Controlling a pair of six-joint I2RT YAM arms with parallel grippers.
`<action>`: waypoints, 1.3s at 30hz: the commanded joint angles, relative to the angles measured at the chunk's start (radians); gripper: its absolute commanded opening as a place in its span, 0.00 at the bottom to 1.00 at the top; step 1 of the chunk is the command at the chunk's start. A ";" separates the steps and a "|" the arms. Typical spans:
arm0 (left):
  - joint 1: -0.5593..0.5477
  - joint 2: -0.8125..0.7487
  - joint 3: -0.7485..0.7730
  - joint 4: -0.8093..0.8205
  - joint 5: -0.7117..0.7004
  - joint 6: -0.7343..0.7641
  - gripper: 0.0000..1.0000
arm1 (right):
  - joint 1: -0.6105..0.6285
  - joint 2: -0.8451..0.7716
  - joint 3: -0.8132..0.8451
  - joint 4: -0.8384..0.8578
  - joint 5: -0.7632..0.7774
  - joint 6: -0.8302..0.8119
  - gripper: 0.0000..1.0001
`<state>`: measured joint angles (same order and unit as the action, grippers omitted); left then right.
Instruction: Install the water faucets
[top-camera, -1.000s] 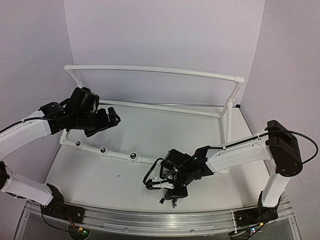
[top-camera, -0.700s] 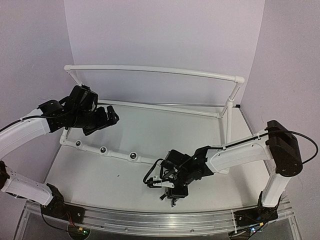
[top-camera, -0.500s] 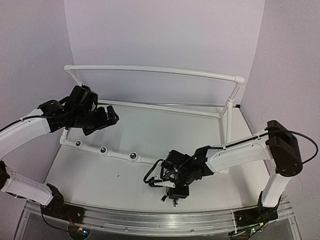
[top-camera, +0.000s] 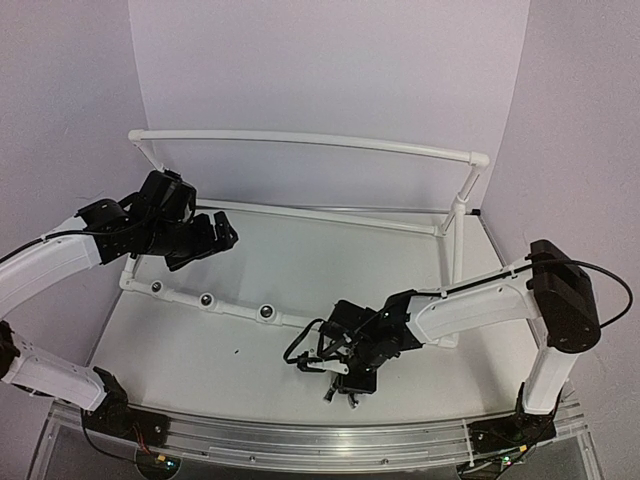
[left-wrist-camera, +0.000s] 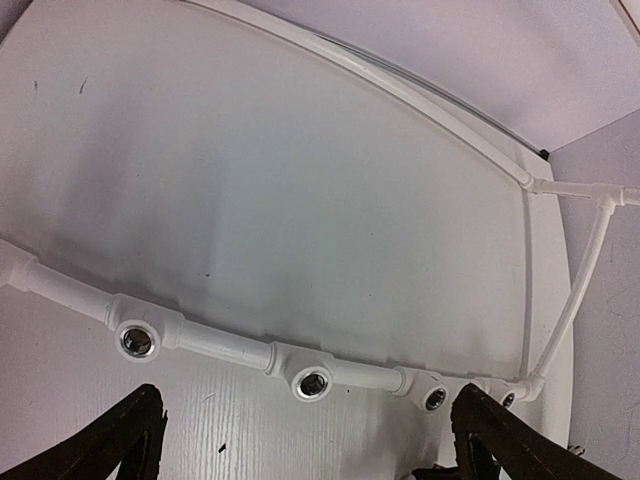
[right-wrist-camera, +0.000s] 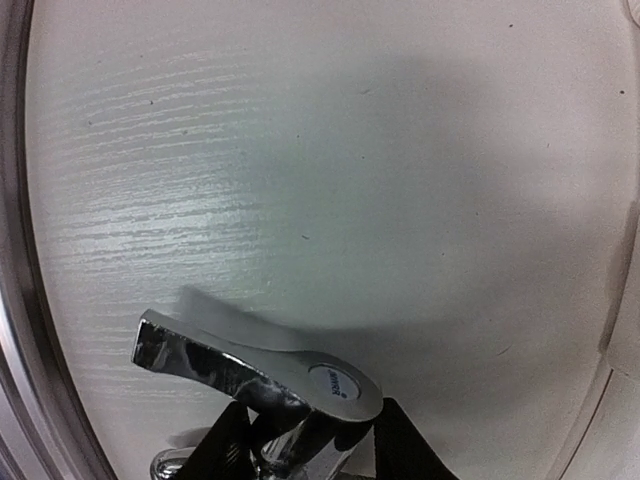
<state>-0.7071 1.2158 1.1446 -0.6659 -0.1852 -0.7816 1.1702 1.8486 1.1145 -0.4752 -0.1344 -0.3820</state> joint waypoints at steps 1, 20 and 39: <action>-0.002 -0.001 0.063 -0.039 -0.007 0.029 1.00 | 0.000 0.051 0.033 -0.019 0.023 0.005 0.35; -0.002 -0.213 -0.142 0.270 0.260 0.110 1.00 | -0.166 -0.091 0.417 0.010 -0.019 0.192 0.00; -0.047 -0.069 -0.089 0.434 0.430 0.291 0.78 | -0.293 -0.088 0.642 0.128 0.134 0.678 0.00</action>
<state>-0.7303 1.0818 0.9947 -0.2975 0.2172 -0.5538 0.8741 1.7561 1.7409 -0.4118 -0.0682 0.1616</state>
